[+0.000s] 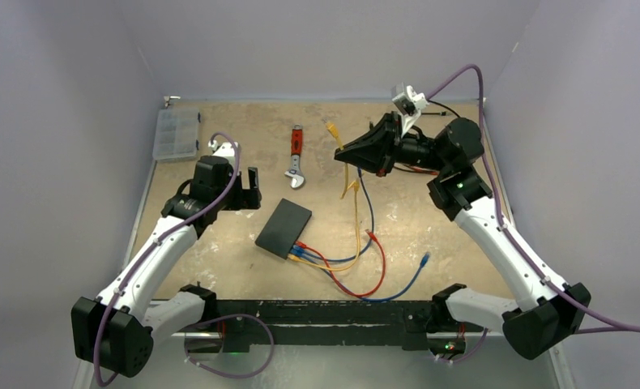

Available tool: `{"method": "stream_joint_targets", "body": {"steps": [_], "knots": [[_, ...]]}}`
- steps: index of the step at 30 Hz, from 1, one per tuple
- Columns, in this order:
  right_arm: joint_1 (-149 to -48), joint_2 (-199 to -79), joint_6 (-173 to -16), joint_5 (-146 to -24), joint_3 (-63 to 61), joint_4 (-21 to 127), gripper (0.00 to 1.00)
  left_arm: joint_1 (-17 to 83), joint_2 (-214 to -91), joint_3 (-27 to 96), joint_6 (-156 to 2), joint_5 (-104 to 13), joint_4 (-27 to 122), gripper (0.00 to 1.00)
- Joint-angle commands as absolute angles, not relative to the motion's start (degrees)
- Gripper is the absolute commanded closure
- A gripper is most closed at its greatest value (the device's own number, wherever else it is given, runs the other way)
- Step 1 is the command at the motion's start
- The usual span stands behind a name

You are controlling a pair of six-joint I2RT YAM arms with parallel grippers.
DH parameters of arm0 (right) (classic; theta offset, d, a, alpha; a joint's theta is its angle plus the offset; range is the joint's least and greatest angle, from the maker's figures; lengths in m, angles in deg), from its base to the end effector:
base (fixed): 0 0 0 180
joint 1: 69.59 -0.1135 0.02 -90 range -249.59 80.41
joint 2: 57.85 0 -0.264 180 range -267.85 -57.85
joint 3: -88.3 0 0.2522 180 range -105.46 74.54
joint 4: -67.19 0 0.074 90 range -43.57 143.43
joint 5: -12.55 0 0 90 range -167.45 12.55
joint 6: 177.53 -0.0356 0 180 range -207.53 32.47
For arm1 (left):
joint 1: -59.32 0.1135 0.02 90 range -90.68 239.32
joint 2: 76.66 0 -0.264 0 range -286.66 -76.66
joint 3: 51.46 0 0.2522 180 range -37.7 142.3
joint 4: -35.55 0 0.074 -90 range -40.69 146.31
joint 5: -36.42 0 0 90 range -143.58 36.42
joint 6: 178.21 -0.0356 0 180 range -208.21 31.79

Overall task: Pull the plug from the switch port
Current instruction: Place the connector at the center of the board.

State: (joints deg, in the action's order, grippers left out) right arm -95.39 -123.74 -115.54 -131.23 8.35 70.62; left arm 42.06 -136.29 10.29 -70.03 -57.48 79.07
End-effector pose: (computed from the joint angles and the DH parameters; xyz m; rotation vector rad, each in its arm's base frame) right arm 0.2103 0.1336 0.4443 -0.8497 1.2810 1.3519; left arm 0.2115 -0.0632 0.2782 -0.0539 2.3026 -0.2418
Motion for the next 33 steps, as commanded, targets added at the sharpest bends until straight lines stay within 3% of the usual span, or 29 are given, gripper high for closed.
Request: {"method": "stream_joint_targets", "body": {"steps": [1,33], "knots": [[-95.2,-121.6,-112.3,-132.4,5.5,71.0,1.00,42.4,-136.0,9.9,-71.2,-57.7,78.8,0.08],[-95.2,-118.8,-113.8,-140.4,0.4,80.6,1.00,42.4,-137.3,9.9,-71.2,-57.6,78.9,0.08]]}}
